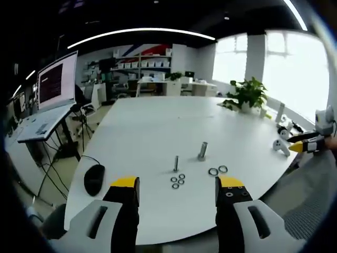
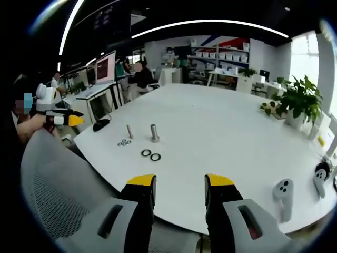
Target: Place the washer onto the threaded stud by aligning its center hole with the stud, sliding it down to the base, and recovering from edge contact or off-axis alignment until the washer reaches the visible bottom stop.
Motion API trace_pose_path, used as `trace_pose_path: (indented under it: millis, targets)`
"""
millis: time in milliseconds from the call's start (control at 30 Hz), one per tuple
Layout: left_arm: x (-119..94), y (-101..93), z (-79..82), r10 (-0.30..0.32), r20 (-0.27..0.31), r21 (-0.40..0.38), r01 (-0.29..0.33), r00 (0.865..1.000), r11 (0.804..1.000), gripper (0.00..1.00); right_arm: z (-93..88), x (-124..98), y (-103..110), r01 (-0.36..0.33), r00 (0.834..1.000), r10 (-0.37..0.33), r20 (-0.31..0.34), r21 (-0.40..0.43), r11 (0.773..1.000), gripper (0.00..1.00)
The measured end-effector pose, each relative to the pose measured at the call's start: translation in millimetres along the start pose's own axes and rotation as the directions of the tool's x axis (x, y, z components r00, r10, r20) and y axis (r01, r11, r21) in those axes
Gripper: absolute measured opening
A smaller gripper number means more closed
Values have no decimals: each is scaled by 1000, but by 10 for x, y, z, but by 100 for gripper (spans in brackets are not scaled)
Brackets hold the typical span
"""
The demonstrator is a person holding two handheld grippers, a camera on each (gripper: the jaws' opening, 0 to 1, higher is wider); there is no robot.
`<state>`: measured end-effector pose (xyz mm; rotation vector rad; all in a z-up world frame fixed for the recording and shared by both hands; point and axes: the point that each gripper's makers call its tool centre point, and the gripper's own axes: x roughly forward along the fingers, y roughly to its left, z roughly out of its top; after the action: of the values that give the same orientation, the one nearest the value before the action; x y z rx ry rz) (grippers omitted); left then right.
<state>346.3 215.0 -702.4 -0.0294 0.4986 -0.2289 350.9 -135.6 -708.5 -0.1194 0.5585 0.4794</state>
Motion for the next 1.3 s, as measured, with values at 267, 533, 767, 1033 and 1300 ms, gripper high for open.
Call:
trace_pose_path:
  millis: [267,533,767,1033,1300]
  targets:
    - [14,-6,-53,-2,-31,4,2,1000,1000,56,9,-5,-2,1,1000,-1,7,6,1000,37]
    - [11,-7,-44,-7,-25,3,7,1000,1000,54,-8,3,31,-17,1000,17,-4,6,1000,35]
    - [12,-11,-51,-7,-30,3,8,1000,1000,54,10,-6,5,-4,1000,4,9,9,1000,36]
    - [20,-23,-67,-12,-40,9,12,999,1000,54,7,1,27,-16,1000,16,6,8,1000,35]
    - [23,-24,-76,-12,-46,11,13,999,1000,54,-8,9,65,-37,999,37,-6,3,999,31]
